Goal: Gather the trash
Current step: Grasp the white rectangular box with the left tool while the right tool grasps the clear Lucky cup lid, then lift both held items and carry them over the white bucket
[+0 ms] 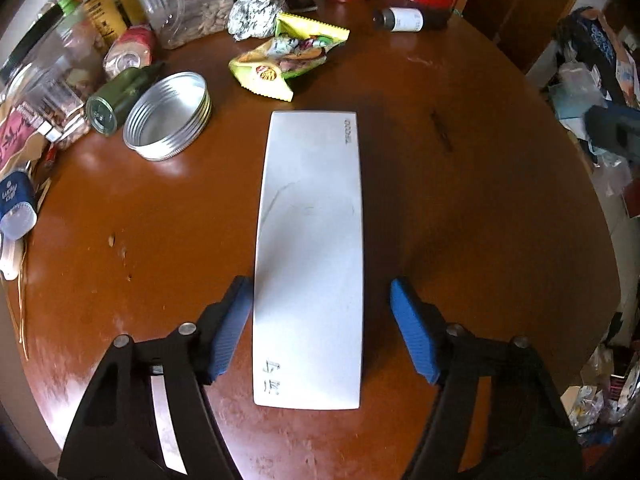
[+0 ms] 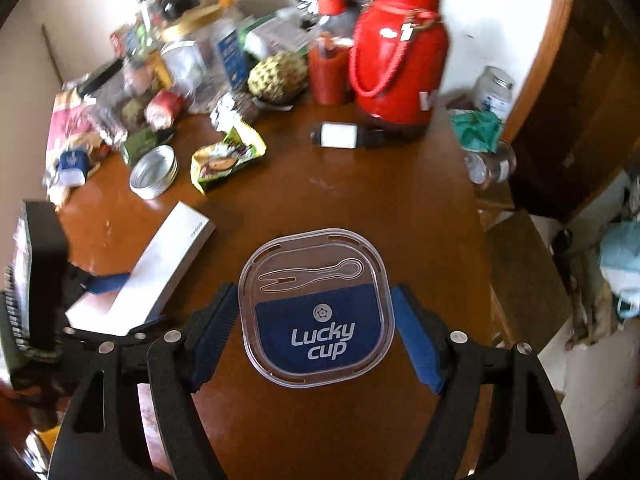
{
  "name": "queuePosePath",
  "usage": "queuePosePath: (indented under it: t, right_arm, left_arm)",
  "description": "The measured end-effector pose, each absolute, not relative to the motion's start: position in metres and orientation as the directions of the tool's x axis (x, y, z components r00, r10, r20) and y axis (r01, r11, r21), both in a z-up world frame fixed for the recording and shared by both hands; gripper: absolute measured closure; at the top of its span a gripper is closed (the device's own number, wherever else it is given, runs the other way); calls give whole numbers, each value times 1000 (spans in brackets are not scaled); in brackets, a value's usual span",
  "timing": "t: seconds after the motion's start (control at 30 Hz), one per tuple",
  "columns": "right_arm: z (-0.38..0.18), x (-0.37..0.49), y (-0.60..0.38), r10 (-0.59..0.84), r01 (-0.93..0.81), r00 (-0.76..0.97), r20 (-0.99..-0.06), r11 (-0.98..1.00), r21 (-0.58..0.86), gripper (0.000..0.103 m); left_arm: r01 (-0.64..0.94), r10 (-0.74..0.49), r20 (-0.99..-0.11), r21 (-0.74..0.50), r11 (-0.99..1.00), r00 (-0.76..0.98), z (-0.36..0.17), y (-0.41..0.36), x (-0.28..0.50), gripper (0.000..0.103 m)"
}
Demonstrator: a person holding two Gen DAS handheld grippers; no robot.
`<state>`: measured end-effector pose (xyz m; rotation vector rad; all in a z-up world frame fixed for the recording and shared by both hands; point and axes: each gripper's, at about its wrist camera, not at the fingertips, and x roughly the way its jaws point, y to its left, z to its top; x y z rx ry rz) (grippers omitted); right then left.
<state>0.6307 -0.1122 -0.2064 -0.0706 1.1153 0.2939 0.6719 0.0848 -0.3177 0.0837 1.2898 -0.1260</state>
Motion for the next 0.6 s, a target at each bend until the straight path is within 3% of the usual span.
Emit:
queuePosePath:
  t: [0.17,0.23,0.27,0.6]
  right_arm:
    - [-204,627,-122,181,-223,427,-886,971,91,28]
    - [-203,625,-125,189,-215,425,-885,971,104,28]
    - [-201,623,-127,193,-213,429,-882,971,108,28]
    - [-162,599,-156,251,-233,506,-826,961,149,29]
  left_arm:
    - [131,-53,-958,-17,991,281,-318,83,675,35]
    - [130,-54,-958,-17,991,283,-317,82,674,43]
    - [126,-55,-957,-19,992,285,-316,81,674,53]
    - [-28,-52,-940,-65,997,339,-279,76,661,53]
